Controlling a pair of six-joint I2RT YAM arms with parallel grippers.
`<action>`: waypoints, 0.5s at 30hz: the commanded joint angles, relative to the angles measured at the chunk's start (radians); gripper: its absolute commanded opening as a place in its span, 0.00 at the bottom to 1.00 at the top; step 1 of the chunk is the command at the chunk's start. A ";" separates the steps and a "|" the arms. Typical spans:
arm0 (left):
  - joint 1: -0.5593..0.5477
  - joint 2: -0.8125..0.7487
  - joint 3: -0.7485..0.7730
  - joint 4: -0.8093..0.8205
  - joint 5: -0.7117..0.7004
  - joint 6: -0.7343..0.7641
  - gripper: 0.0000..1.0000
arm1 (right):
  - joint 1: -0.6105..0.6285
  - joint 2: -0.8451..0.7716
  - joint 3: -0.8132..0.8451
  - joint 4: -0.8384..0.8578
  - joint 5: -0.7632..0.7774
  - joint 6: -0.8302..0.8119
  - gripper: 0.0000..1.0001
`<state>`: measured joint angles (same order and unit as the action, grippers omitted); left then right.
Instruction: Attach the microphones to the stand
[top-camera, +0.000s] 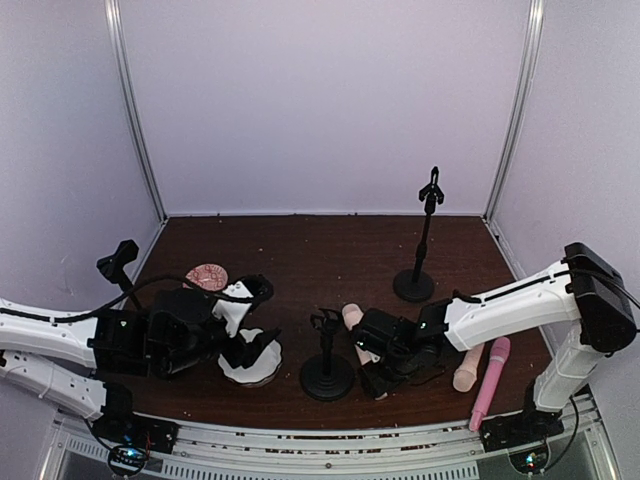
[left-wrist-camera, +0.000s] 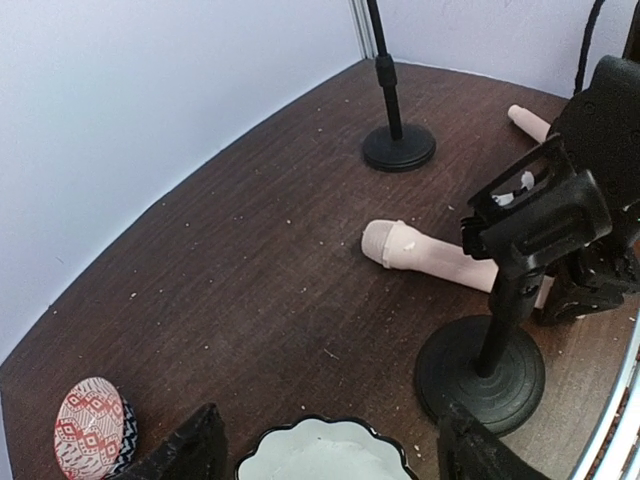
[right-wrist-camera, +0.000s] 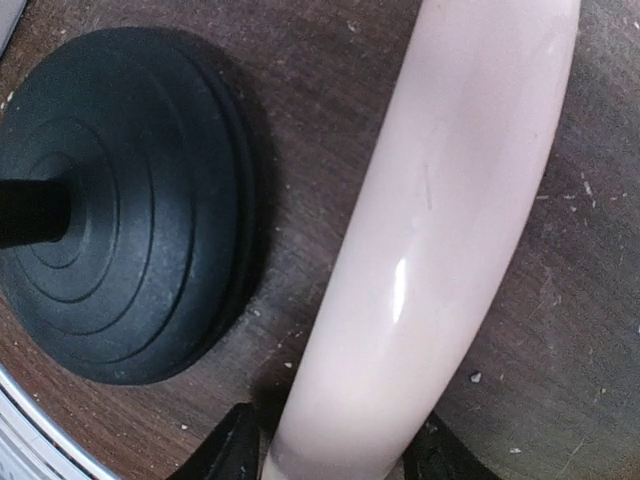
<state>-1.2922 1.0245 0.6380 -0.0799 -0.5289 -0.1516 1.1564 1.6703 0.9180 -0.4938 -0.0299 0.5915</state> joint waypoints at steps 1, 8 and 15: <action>-0.004 -0.038 -0.006 0.038 0.021 -0.044 0.74 | 0.006 0.013 -0.034 0.037 0.020 0.065 0.45; -0.004 -0.064 -0.007 0.053 0.009 -0.013 0.74 | 0.006 -0.157 -0.097 0.016 0.094 0.149 0.24; -0.004 -0.055 0.098 0.062 -0.031 0.055 0.74 | 0.006 -0.513 -0.135 -0.081 0.265 0.193 0.15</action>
<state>-1.2922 0.9752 0.6468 -0.0807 -0.5320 -0.1440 1.1591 1.3327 0.7841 -0.5293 0.0849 0.7448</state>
